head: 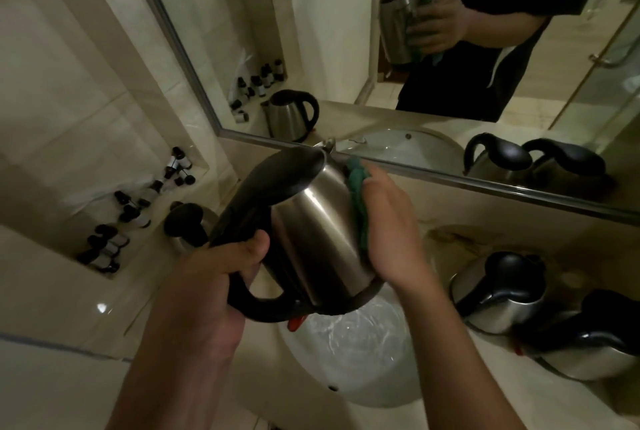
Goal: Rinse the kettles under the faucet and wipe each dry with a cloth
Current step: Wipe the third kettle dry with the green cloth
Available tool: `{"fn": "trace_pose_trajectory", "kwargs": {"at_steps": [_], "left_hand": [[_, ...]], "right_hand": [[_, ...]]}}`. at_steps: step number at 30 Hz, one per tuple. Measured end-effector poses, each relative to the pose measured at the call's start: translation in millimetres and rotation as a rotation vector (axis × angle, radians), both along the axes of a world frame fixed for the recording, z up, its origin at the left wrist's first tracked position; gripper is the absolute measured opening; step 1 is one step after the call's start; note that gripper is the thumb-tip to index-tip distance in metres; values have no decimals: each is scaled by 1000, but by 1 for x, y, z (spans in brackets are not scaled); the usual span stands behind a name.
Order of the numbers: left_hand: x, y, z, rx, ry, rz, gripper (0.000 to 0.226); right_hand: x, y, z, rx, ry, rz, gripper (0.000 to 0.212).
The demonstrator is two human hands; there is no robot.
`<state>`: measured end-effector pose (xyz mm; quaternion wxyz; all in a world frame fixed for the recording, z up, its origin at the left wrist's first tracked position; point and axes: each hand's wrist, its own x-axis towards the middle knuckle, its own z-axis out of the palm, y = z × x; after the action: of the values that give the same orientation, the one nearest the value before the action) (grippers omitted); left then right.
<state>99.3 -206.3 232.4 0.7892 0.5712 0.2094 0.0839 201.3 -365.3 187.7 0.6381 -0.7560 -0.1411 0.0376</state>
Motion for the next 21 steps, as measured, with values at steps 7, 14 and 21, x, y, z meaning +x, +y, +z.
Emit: {"fn": "trace_pose_trajectory", "kwargs": {"at_steps": [7,14,21], "left_hand": [[5,15,0,-74,6,-5,25],[17,9,0,-206,67,127,12],[32,-19,-8,-79,34,198,28]], "right_hand": [[38,-17,-23,428,586,106,29],[10,11,-65,939,943,1,20],[-52,41,-77,1394,1197,83,63]]}}
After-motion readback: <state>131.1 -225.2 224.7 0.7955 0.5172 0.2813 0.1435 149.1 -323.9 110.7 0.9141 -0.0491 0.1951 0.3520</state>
